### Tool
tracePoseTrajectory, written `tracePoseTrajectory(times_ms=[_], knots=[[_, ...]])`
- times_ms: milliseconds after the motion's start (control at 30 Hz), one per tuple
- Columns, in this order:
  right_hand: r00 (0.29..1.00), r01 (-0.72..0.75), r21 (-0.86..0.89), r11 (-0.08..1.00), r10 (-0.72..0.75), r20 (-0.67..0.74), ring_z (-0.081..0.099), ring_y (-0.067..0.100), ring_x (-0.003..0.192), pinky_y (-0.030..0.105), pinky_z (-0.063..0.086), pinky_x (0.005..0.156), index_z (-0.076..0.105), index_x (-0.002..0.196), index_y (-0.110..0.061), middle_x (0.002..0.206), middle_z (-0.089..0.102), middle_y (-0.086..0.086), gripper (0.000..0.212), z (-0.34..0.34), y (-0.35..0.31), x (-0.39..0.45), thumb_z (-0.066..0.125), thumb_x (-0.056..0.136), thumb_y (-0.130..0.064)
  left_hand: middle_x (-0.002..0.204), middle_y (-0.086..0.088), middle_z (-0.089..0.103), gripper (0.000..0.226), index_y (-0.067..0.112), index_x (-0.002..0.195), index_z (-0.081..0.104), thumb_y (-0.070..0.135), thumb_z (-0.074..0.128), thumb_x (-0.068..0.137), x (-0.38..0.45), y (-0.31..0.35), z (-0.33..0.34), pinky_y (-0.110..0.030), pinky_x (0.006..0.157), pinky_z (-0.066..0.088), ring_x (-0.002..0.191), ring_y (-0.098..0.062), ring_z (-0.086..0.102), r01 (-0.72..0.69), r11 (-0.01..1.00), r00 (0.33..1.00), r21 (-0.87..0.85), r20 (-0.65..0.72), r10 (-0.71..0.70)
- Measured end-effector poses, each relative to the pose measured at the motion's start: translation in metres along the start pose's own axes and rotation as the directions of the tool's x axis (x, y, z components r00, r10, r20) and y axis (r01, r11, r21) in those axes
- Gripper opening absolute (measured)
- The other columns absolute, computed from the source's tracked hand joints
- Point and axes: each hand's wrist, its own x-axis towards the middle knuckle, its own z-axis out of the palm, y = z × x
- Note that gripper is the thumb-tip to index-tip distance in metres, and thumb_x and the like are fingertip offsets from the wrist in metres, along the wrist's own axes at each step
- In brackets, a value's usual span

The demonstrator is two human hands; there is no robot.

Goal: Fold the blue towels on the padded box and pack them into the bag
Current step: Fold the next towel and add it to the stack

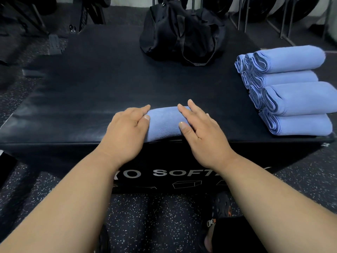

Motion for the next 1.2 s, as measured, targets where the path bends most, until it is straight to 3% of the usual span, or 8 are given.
tracePoseTrajectory(times_ms=[233, 433, 567, 667, 767, 867, 1033, 1200], knots=[[0.998, 0.012, -0.026, 1.000, -0.013, -0.068, 0.027, 0.016, 0.156, 0.049, 0.014, 0.130, 0.040, 0.160, -0.033, 0.171, 0.030, 0.005, 0.057, 0.006, 0.006, -0.009, 0.036, 0.107, -0.051, 0.143, 0.001, 0.057, 0.046, 0.037, 0.149, 0.057, 0.048, 0.040, 0.107, -0.014, 0.015, -0.001, -0.037, 0.115, 0.037, 0.141, -0.022, 0.045, 0.115, 0.993, 0.977, 0.006, -0.181, -0.112], [0.998, -0.011, 0.046, 0.999, 0.014, -0.066, 0.040, 0.026, 0.148, 0.052, 0.014, 0.129, 0.051, 0.153, -0.032, 0.151, 0.056, -0.001, 0.063, 0.002, 0.003, -0.009, 0.032, 0.099, -0.058, 0.102, 0.008, 0.067, 0.040, 0.025, 0.126, 0.062, 0.050, 0.042, 0.102, -0.036, 0.039, 0.005, -0.028, 0.069, 0.044, 0.092, -0.014, 0.063, 0.379, 0.917, 0.905, -0.126, -0.155, -0.396], [0.995, -0.038, 0.115, 0.993, 0.048, -0.082, 0.047, 0.027, 0.138, 0.055, 0.007, 0.129, 0.061, 0.144, -0.033, 0.110, 0.059, -0.015, 0.040, -0.005, 0.002, -0.011, 0.049, 0.107, -0.040, 0.092, 0.010, 0.060, 0.031, 0.022, 0.119, 0.055, 0.044, 0.039, 0.103, -0.043, 0.048, 0.008, -0.032, 0.064, 0.040, 0.079, -0.012, 0.057, 0.462, 0.852, 0.861, -0.247, -0.107, -0.497], [0.996, -0.031, 0.109, 0.994, 0.040, -0.075, 0.050, 0.024, 0.128, 0.053, 0.012, 0.129, 0.061, 0.143, -0.035, 0.113, 0.061, -0.010, 0.038, -0.007, 0.003, -0.014, 0.050, 0.107, -0.038, 0.089, 0.003, 0.063, 0.037, 0.016, 0.116, 0.062, 0.044, 0.044, 0.100, -0.048, 0.055, 0.010, -0.032, 0.071, 0.047, 0.073, -0.022, 0.056, 0.517, 0.730, 0.801, -0.447, -0.046, -0.596], [0.997, -0.023, 0.108, 0.994, 0.031, -0.075, 0.051, 0.023, 0.126, 0.052, 0.020, 0.126, 0.062, 0.142, -0.035, 0.119, 0.065, -0.005, 0.037, -0.010, 0.005, -0.020, 0.049, 0.107, -0.039, 0.112, 0.005, 0.073, 0.032, 0.025, 0.124, 0.065, 0.044, 0.056, 0.100, -0.059, 0.060, 0.014, -0.036, 0.090, 0.058, 0.097, -0.020, 0.070, 0.517, 0.500, 0.772, -0.695, 0.127, -0.622], [0.997, -0.007, 0.112, 0.994, 0.016, -0.075, 0.051, 0.022, 0.125, 0.051, 0.024, 0.123, 0.062, 0.143, -0.036, 0.119, 0.064, -0.005, 0.038, -0.014, 0.006, -0.025, 0.049, 0.107, -0.038, 0.115, 0.002, 0.078, 0.026, 0.024, 0.121, 0.071, 0.038, 0.063, 0.100, -0.065, 0.065, 0.018, -0.031, 0.080, 0.058, 0.094, -0.016, 0.072, 0.449, 0.392, 0.803, -0.803, 0.171, -0.571], [0.997, 0.007, 0.151, 0.988, 0.005, -0.078, 0.049, 0.022, 0.128, 0.044, 0.025, 0.122, 0.063, 0.141, -0.033, 0.112, 0.064, -0.009, 0.036, -0.016, 0.011, -0.028, 0.050, 0.107, -0.037, 0.110, 0.003, 0.078, 0.031, 0.024, 0.122, 0.073, 0.041, 0.069, 0.097, -0.068, 0.072, 0.015, -0.032, 0.085, 0.055, 0.091, -0.017, 0.069, 0.395, 0.309, 0.811, -0.865, 0.170, -0.560], [0.994, 0.038, 0.162, 0.986, -0.020, -0.109, 0.045, 0.024, 0.134, 0.047, 0.026, 0.120, 0.068, 0.134, -0.031, 0.081, 0.045, -0.025, 0.032, -0.022, 0.021, -0.037, 0.054, 0.106, -0.036, 0.111, 0.005, 0.079, 0.029, 0.027, 0.119, 0.073, 0.040, 0.071, 0.094, -0.066, 0.084, 0.012, -0.034, 0.084, 0.054, 0.098, -0.015, 0.071, 0.467, 0.429, 0.828, -0.773, 0.212, -0.519]])
